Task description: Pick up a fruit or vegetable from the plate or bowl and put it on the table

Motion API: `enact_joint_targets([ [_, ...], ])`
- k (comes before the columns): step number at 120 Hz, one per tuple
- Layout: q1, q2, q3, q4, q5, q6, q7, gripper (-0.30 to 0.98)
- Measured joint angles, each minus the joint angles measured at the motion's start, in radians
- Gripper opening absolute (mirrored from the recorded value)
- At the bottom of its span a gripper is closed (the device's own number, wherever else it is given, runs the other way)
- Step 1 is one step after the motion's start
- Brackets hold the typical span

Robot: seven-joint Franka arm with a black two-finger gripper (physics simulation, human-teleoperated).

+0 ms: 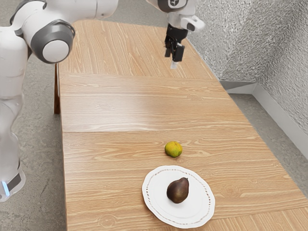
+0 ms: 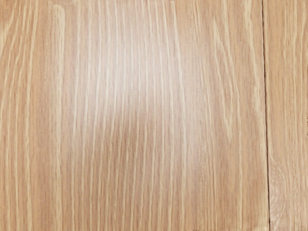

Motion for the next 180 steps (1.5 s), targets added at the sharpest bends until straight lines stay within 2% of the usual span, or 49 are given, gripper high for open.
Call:
enact_joint_targets([
  [23,0.005,0.001,-0.014,0.002,0.008,0.009,0.348,0.69],
  [47,0.005,-0.002,-0.012,0.013,0.012,0.008,0.605,0.68],
  [50,0.005,-0.010,-0.012,0.057,0.013,0.000,0.630,0.68],
  [54,0.002,-0.033,-0.011,0.216,0.038,-0.020,0.662,0.68],
  [61,-0.053,-0.156,-0.014,0.374,0.077,-0.064,0.711,0.68],
  [66,-0.094,-0.208,-0.016,0.416,0.093,-0.107,0.728,0.68],
  [74,-0.098,-0.195,-0.011,0.374,0.118,-0.175,0.733,0.68],
  [82,-0.078,-0.139,-0.005,0.298,0.150,-0.226,0.697,0.68],
  [90,-0.056,-0.099,-0.003,0.203,0.176,-0.280,0.584,0.68],
  [99,0.054,-0.027,-0.007,0.135,0.151,-0.277,0.456,0.68],
  [107,0.057,0.015,-0.050,0.076,0.142,-0.230,0.339,0.69],
  [117,0.010,0.031,-0.161,0.059,0.118,-0.141,0.209,0.69],
  [126,-0.081,0.037,-0.199,0.056,0.107,-0.057,0.096,0.68],
  [139,-0.235,0.044,-0.211,0.039,0.183,0.029,-0.070,0.69],
  [146,-0.303,0.051,-0.213,-0.003,0.195,0.075,-0.152,0.68],
  [168,-0.327,0.116,-0.212,-0.103,0.169,0.190,-0.358,0.69],
  [180,-0.328,0.082,-0.202,-0.099,0.185,0.138,-0.428,0.69],
])
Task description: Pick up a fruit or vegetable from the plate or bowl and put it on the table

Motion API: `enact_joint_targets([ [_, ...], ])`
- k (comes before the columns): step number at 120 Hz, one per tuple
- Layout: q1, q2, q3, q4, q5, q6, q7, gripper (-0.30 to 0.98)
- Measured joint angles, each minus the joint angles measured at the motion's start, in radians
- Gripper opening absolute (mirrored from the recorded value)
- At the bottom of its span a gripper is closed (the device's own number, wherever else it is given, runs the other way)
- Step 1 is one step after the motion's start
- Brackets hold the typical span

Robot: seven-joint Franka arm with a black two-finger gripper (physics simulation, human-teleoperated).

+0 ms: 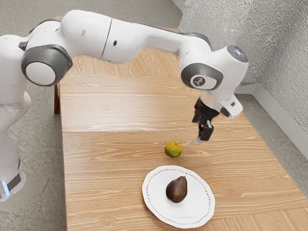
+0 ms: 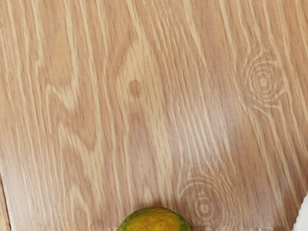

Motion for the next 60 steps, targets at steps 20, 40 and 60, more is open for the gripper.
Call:
enact_joint_targets([
  [20,-0.010,-0.041,-0.001,0.000,-0.035,-0.150,-0.038,0.69],
  [40,-0.101,-0.028,-0.007,-0.017,0.010,-0.132,0.210,0.69],
  [60,-0.039,-0.027,-0.046,-0.011,0.057,-0.186,0.602,0.69],
])
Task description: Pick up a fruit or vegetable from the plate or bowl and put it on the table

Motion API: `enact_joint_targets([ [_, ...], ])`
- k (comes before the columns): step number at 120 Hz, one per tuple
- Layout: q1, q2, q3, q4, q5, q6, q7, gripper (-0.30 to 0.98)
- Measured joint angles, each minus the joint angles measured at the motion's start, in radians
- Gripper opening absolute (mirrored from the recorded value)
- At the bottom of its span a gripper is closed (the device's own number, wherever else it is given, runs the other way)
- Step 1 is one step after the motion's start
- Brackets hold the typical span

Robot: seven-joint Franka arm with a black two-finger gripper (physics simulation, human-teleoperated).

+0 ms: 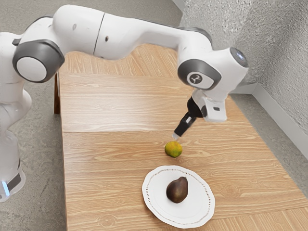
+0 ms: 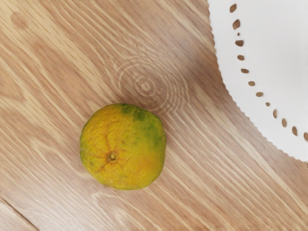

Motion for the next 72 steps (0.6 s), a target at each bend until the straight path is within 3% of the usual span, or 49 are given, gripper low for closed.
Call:
enact_joint_targets([
  [17,0.006,-0.012,-0.070,0.008,0.056,-0.036,0.341,0.69],
  [34,0.056,-0.014,-0.072,0.035,0.000,-0.018,0.561,0.68],
  [47,0.244,-0.013,-0.058,0.047,-0.105,-0.006,0.439,0.69],
  [66,0.234,-0.015,-0.058,0.069,-0.142,0.050,0.126,0.69],
  [72,0.188,-0.099,-0.057,0.012,-0.139,0.084,0.038,0.68],
])
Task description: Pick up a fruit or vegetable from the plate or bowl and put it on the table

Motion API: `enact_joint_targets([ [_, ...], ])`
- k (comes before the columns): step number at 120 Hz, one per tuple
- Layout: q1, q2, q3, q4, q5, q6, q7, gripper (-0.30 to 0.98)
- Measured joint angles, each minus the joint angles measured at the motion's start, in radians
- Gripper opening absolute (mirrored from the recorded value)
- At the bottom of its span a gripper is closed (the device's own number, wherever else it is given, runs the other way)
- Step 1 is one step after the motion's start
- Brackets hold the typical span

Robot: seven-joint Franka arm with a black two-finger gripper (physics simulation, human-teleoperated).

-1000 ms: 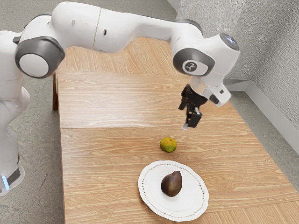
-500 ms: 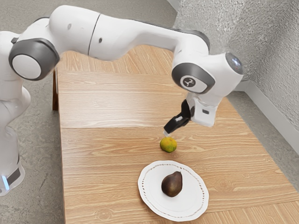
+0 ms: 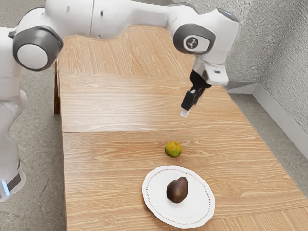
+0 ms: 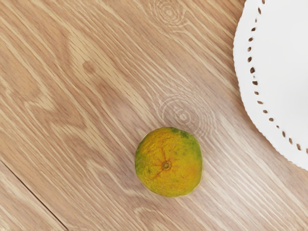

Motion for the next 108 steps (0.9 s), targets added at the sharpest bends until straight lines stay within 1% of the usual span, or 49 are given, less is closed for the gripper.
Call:
enact_joint_targets([
  [4,-0.024,-0.141,-0.024,-0.151,0.009,0.036,-0.060,0.68],
  [6,-0.007,-0.210,-0.063,-0.236,0.013,0.058,-0.089,0.68],
  [8,0.042,-0.269,-0.129,-0.313,0.017,0.079,-0.117,0.68],
  [12,0.197,-0.348,-0.318,-0.443,0.021,0.116,-0.173,0.69],
  [15,0.247,-0.380,-0.417,-0.513,0.023,0.139,-0.213,0.69],
  [18,0.263,-0.395,-0.478,-0.559,0.024,0.160,-0.252,0.69],
  [22,0.247,-0.393,-0.527,-0.595,0.024,0.185,-0.302,0.68],
  [29,0.229,-0.385,-0.575,-0.623,0.013,0.219,-0.382,0.68],
  [40,0.230,-0.382,-0.594,-0.632,-0.015,0.256,-0.494,0.68],
  [44,0.227,-0.384,-0.575,-0.628,-0.014,0.255,-0.529,0.68],
  [49,0.229,-0.388,-0.539,-0.609,0.013,0.225,-0.567,0.68],
  [58,0.232,-0.389,-0.515,-0.558,0.060,0.143,-0.603,0.69],
  [60,0.209,-0.382,-0.520,-0.551,0.079,0.129,-0.598,0.69],
  [67,0.080,-0.363,-0.527,-0.525,0.154,0.088,-0.577,0.68],
  [71,0.056,-0.355,-0.513,-0.509,0.172,0.072,-0.563,0.68],
  [77,0.045,-0.344,-0.500,-0.497,0.187,0.063,-0.540,0.68],
  [86,0.032,-0.318,-0.495,-0.493,0.172,0.087,-0.479,0.68],
  [96,-0.006,-0.274,-0.495,-0.493,0.130,0.136,-0.393,0.68],
  [108,-0.021,-0.264,-0.496,-0.489,0.104,0.199,-0.266,0.67],
])
